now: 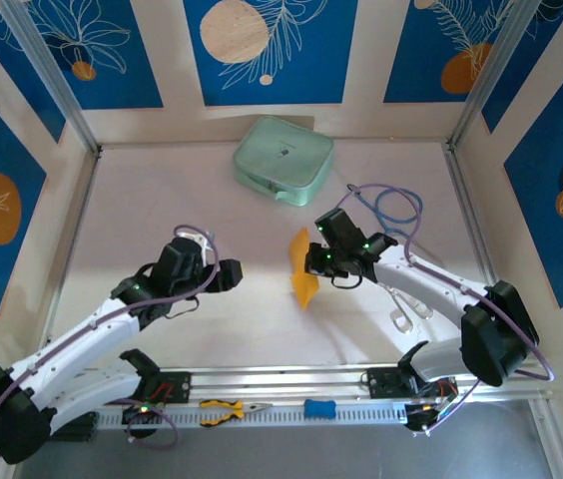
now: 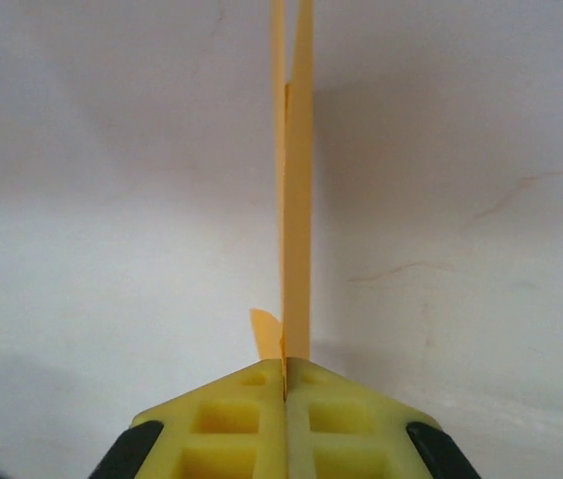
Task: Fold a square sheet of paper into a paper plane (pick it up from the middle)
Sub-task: Turn over the paper at the center of the table.
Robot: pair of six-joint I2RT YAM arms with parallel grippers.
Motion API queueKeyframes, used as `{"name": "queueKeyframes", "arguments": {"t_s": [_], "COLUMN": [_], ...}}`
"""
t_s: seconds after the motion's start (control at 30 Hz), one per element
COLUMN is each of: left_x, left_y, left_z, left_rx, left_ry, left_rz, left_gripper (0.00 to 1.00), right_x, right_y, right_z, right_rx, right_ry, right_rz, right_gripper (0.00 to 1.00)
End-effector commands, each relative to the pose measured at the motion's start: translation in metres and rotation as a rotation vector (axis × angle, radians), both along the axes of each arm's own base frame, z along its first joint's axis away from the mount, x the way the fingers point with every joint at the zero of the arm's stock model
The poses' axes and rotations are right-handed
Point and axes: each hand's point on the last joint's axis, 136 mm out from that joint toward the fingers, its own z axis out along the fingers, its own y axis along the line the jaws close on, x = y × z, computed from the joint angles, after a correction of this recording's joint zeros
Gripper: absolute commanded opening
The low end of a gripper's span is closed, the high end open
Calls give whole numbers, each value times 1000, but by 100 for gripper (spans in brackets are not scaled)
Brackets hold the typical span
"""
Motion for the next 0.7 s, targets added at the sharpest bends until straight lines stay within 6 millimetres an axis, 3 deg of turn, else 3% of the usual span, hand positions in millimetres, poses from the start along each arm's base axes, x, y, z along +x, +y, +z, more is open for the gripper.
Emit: {"name": "queueKeyframes", "arguments": {"t_s": [0.0,0.1,0.23,0.37,0.67], "left_x": [-2,-2,-5,-10,-17], "left_y": [33,52,76,98,113], "left_z": [-10,-5,-1,7,26], "left_rx": [93,139,203,222,152], "left_ry": [11,-2,-12,-40,-133], "left_rz": [124,197,289,389,448], "left_gripper": [83,87,89,89,90], "right_x": [-8,-6,-2,-2,-7], "right_y": [-55,-68,-59,-36,42], "right_z": [1,12,11,-1,-36], "right_rx": [-408,-614,-778,-876,-852], "right_ry": [-28,-71,-98,-84,-74], "right_rz": [-49,-66,-30,17,156], "right_gripper": [7,7,6,6,7]}}
